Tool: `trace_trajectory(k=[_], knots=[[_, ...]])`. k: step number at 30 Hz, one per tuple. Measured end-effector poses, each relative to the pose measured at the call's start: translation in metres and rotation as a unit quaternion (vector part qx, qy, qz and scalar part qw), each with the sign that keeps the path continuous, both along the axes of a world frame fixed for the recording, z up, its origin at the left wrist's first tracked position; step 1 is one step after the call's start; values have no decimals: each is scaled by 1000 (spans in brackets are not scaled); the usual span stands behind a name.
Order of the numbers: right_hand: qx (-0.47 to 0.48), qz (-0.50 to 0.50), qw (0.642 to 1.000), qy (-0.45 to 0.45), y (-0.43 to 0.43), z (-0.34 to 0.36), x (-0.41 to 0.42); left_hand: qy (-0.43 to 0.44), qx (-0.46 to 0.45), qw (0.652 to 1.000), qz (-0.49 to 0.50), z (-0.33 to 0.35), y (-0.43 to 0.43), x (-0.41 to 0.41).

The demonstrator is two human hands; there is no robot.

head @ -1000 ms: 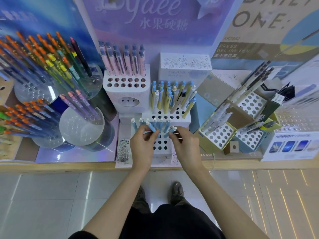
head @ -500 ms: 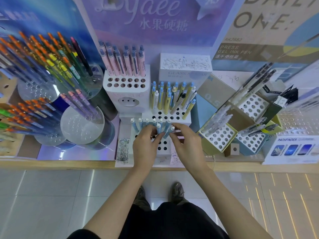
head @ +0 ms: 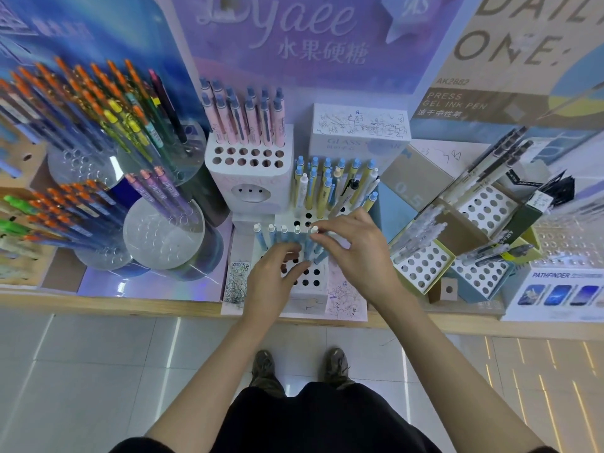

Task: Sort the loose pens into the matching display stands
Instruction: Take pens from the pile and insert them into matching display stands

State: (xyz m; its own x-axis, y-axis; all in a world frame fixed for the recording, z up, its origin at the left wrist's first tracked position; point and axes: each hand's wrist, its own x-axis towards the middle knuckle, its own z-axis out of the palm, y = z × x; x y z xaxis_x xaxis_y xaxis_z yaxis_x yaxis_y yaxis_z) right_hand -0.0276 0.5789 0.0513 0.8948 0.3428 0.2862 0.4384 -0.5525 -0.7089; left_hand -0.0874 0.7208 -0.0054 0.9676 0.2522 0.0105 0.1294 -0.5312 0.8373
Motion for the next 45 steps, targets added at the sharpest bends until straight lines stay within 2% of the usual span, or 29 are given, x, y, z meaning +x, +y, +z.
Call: trace_trajectory(k=[2, 6, 8, 13, 19, 26, 30, 37, 42, 45], knots=[[8, 1, 1000, -12, -4, -1, 2, 3, 12, 1000, 9, -5, 10, -11], [10, 9, 999, -46, -6, -5, -3, -2, 131, 991, -37, -25, 31, -28], [15, 2, 999, -50, -5, -8, -6, 17, 159, 985, -58, -38, 37, -34], [-18, -22, 997, -67, -4, -12, -8, 57, 108, 990, -68, -43, 36, -38], [-27, -76, 996, -35, -1, -22, -25, 46, 83, 994, -46, -43, 32, -38], [2, -131, 989, 67, 17, -17, -28, 54, 54, 996, -53, -41, 35, -37], [99, -140, 971, 169, 15, -18, -47, 54, 41, 997, -45, -32, 38, -35], [64, -196, 971, 124, 20, -19, -41, -24, 48, 996, -71, -8, 38, -33], [44, -227, 969, 86, 26, -25, -46, -93, 4, 990, -107, 25, 23, -12], [43, -240, 966, 85, 30, -26, -48, -107, 42, 985, -128, 33, 13, 4]])
